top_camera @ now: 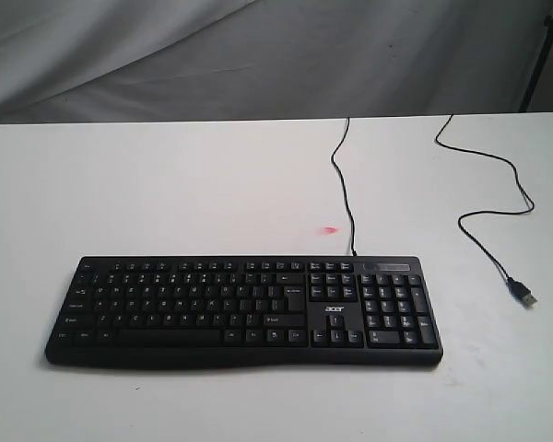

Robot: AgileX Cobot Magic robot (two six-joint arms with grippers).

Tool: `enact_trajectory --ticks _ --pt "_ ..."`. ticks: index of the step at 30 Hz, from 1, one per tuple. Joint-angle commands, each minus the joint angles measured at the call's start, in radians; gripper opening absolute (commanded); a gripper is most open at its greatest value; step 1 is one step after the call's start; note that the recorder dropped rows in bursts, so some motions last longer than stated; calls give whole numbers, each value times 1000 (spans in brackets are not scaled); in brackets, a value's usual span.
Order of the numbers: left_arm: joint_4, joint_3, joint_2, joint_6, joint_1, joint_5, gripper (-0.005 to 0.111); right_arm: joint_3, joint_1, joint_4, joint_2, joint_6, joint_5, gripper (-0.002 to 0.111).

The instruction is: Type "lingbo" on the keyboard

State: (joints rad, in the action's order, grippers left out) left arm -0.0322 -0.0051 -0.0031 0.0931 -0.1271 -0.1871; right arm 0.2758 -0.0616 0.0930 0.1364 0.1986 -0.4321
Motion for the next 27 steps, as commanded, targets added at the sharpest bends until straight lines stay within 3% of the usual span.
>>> enact_trajectory --ticks 1,11,21,27 --pt "1 5 3 -3 4 4 1 177 -7 -1 159 -2 -6 0" --pt "1 5 3 -3 4 4 1 413 -7 -1 473 -2 -6 0" --pt "1 5 3 -3 4 4 1 424 -7 45 617 -54 -9 0" --pt "1 5 3 -3 4 4 1 424 23 151 683 4 -132 0"
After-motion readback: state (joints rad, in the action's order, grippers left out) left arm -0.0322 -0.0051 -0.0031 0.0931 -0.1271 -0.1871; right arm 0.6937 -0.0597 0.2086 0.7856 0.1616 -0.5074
